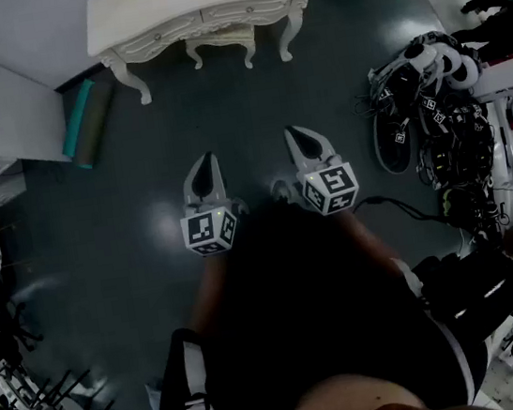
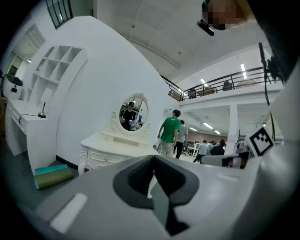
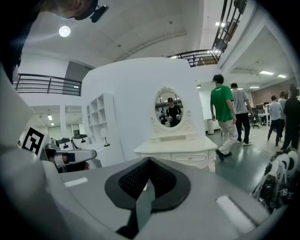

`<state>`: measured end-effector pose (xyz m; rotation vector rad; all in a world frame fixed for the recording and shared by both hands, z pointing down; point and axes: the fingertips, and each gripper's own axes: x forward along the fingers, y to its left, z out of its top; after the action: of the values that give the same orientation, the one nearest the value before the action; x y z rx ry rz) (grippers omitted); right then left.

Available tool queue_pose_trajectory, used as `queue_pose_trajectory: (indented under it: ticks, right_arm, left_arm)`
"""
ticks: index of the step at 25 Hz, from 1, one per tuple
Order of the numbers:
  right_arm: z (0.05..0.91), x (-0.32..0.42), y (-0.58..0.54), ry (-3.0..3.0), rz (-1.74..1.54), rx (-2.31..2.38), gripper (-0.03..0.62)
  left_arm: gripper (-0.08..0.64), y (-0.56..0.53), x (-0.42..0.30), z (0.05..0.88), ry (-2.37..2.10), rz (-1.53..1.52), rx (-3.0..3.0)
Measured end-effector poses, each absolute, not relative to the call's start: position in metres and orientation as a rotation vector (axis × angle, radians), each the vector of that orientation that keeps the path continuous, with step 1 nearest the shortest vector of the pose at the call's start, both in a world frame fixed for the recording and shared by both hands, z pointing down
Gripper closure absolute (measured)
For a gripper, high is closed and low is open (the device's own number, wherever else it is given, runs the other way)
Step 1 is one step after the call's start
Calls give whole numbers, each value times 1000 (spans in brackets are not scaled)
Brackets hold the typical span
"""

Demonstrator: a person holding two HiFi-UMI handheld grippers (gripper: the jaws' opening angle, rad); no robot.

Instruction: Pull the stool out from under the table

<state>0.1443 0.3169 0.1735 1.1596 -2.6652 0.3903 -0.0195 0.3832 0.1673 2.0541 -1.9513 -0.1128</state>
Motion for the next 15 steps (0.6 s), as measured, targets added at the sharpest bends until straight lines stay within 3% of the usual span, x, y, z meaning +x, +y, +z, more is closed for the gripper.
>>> queue_pose_trajectory:
  ticks: [15]
  right_arm:
    - [179,118,320,-2635,374,1175,594]
  left_arm:
    - [551,385,-45,174,-1924,-93,2072]
